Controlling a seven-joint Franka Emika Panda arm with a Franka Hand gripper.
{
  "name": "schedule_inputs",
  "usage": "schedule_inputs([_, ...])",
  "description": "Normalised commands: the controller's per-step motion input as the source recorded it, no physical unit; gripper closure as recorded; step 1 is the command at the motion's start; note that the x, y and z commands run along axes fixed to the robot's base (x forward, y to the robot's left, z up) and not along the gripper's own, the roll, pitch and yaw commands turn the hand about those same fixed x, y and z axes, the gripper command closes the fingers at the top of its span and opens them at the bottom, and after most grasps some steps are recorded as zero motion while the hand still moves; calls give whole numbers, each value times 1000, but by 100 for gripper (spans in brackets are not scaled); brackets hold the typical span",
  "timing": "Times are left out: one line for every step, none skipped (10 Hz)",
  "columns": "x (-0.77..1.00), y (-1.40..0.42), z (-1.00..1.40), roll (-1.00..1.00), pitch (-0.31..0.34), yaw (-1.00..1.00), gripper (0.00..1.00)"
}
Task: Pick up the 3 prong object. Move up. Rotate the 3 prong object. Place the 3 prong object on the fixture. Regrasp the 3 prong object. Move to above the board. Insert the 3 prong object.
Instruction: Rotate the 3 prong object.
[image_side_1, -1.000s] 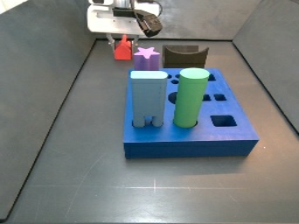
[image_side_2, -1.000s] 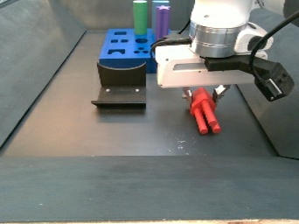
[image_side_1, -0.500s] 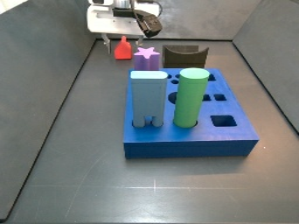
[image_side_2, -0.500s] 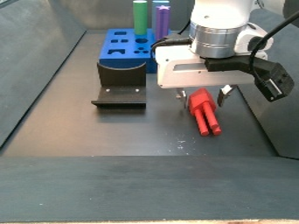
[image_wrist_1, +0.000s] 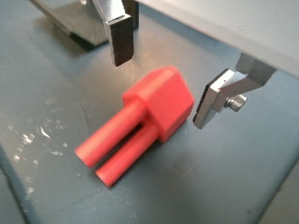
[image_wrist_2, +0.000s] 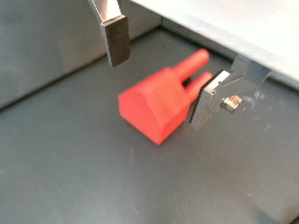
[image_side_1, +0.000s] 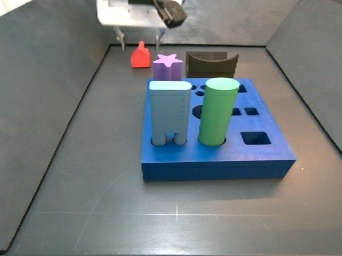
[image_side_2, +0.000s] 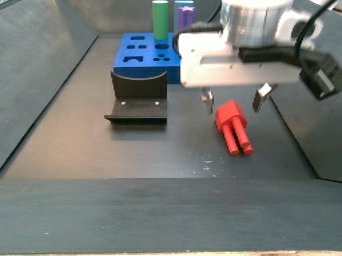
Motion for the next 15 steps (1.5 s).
schedule_inputs([-18,-9,1000,-37,58,10,0])
schedule_inputs([-23,-13,1000,-42,49,10,0])
schedule_inputs([-24,-13,892,-46,41,12,0])
schedule_inputs([-23,-14,683,-53,37,13,0])
schedule_inputs([-21,-13,525,-59,35,14,0])
schedule_inputs([0,0,0,0,0,1000,0])
schedule_inputs([-1,0,-107,0,1,1000,0])
schedule_inputs([32,10,-200,1,0,1000,0])
schedule_inputs([40,13,-138,2,-1,1000,0])
schedule_inputs([36,13,-75,2,-1,1000,0])
schedule_inputs([28,11,-49,2,0,1000,0])
schedule_inputs([27,9,-41,2,0,1000,0])
schedule_inputs([28,8,-40,2,0,1000,0])
schedule_inputs([28,8,-39,2,0,1000,0])
schedule_inputs([28,8,-38,3,-1,1000,0])
